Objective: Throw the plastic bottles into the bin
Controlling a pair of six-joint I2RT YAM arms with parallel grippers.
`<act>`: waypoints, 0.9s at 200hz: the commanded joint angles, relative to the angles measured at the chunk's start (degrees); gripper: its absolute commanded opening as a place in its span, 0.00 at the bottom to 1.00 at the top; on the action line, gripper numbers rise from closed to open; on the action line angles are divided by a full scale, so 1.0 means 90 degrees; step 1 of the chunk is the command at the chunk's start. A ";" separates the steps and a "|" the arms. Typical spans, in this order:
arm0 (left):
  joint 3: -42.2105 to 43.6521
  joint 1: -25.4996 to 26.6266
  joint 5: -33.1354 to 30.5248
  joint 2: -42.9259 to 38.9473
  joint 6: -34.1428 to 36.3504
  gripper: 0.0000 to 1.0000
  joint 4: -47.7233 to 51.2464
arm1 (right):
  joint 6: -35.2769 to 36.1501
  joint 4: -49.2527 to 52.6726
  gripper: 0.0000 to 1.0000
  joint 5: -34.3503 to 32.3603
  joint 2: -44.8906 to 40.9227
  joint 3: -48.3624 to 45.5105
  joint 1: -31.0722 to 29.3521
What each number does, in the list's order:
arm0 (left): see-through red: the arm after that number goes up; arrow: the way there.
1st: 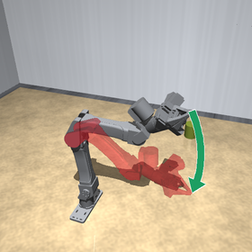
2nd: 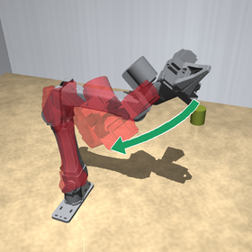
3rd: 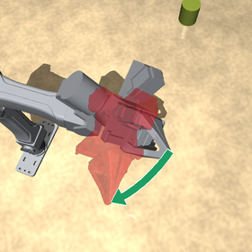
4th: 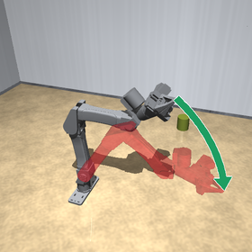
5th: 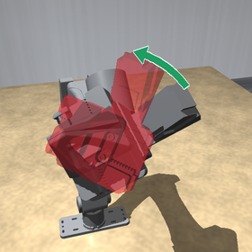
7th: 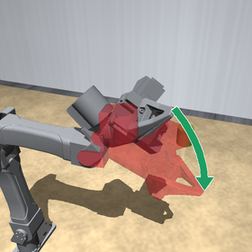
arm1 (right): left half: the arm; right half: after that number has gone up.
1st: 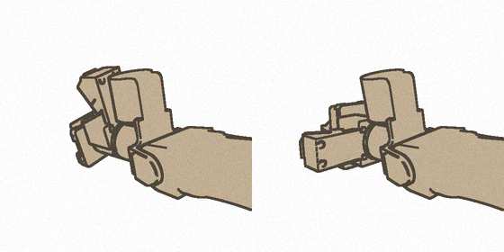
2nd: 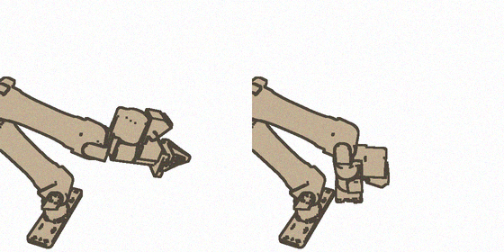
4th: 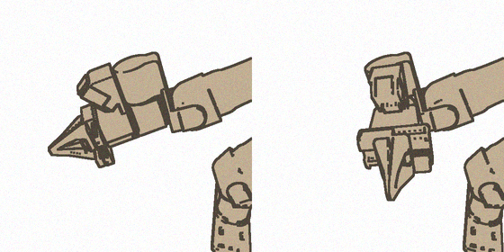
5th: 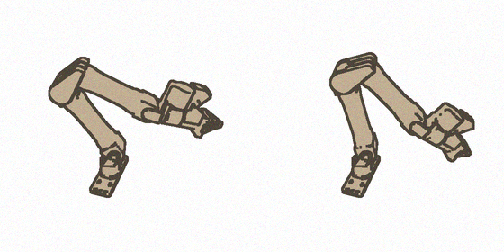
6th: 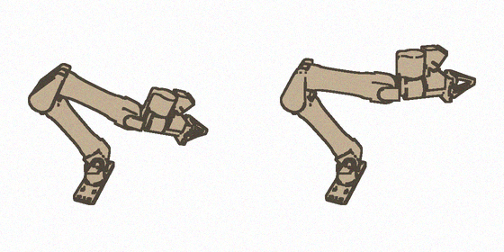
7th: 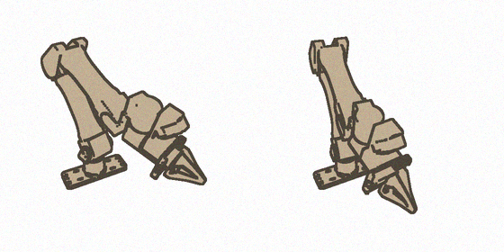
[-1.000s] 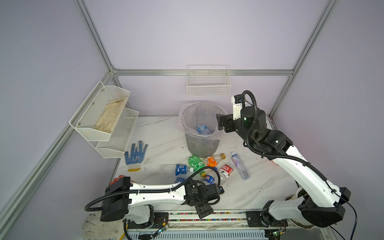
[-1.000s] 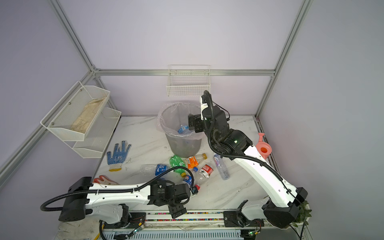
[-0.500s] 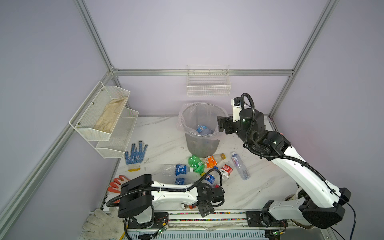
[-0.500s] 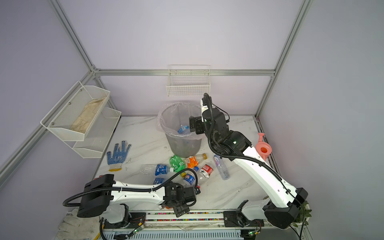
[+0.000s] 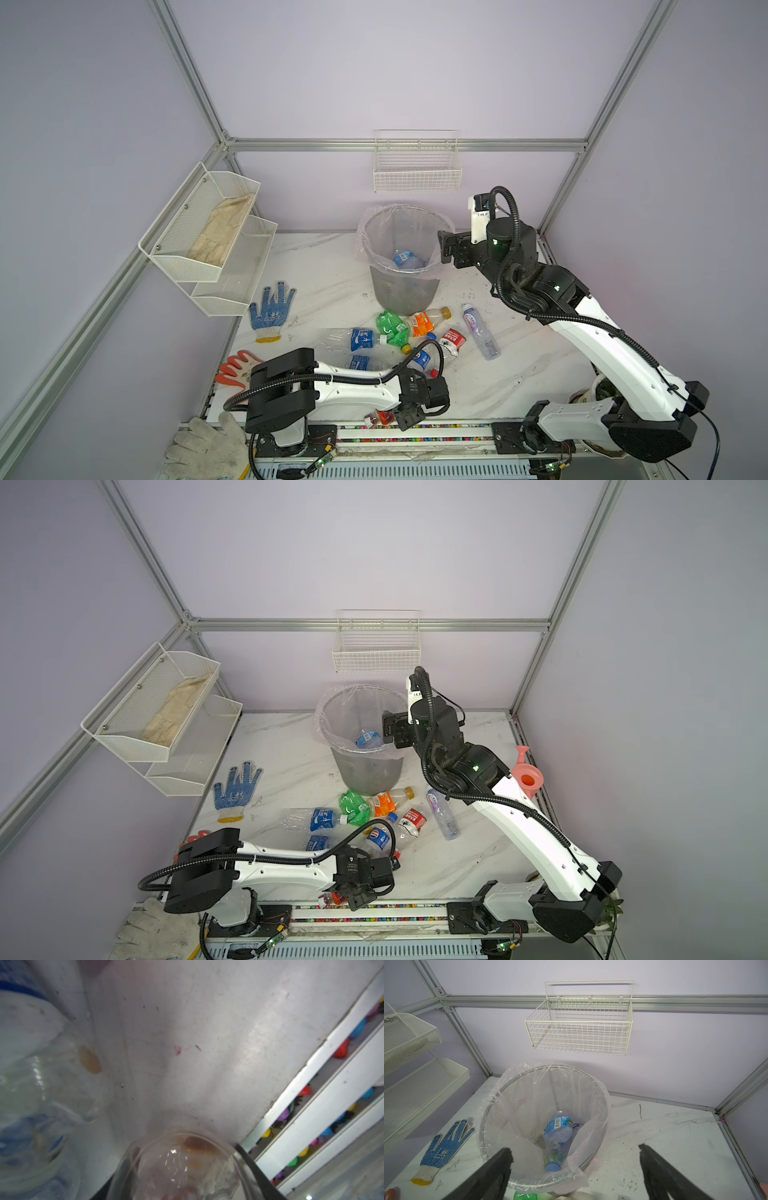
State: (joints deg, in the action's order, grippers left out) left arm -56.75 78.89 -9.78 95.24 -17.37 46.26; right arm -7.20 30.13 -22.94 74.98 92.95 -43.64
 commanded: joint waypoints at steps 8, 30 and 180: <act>-0.0305 0.0005 -0.0377 -0.0226 0.0233 0.25 0.0404 | -0.0059 -0.0164 0.97 0.0029 -0.0130 -0.0093 0.0053; -0.0781 0.0008 -0.0675 -0.0385 0.0433 0.18 0.0671 | -0.0073 -0.0162 0.97 -0.0005 -0.0155 -0.0083 0.0054; -0.3706 -0.1296 -0.1258 -0.2283 0.2276 0.10 -0.1163 | -0.0665 0.0149 0.97 -0.0699 -0.0444 -0.0054 0.0724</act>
State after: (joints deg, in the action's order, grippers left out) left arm -82.24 70.19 -23.31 77.97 -1.87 44.97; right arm -9.76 29.85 -30.68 71.31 92.73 -39.77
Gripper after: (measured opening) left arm 0.620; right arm 0.975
